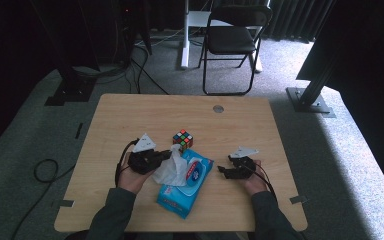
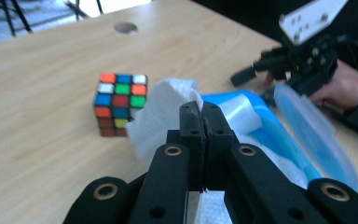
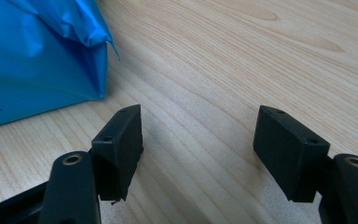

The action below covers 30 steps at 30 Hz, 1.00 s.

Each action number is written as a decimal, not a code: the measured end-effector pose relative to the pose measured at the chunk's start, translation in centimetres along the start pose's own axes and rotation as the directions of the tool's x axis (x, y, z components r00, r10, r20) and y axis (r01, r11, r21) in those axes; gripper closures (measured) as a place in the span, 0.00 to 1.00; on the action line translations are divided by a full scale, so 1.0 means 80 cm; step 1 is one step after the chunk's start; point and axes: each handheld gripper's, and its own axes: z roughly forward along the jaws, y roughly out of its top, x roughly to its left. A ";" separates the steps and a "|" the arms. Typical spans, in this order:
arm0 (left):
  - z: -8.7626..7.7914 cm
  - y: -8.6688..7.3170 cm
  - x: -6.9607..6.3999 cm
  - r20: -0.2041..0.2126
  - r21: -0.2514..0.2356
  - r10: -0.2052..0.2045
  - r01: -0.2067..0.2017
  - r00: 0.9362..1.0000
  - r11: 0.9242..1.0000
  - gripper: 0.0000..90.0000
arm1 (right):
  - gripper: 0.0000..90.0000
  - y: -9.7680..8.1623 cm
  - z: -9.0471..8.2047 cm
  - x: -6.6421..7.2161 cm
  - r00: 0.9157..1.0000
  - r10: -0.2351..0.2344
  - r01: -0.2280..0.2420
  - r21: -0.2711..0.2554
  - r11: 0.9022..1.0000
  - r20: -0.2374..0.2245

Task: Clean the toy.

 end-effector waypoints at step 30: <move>0.055 -0.035 -0.006 0.120 0.189 -0.050 0.027 0.992 0.982 0.51 | 0.36 0.000 0.000 0.000 1.000 -0.001 0.001 0.000 1.000 -0.001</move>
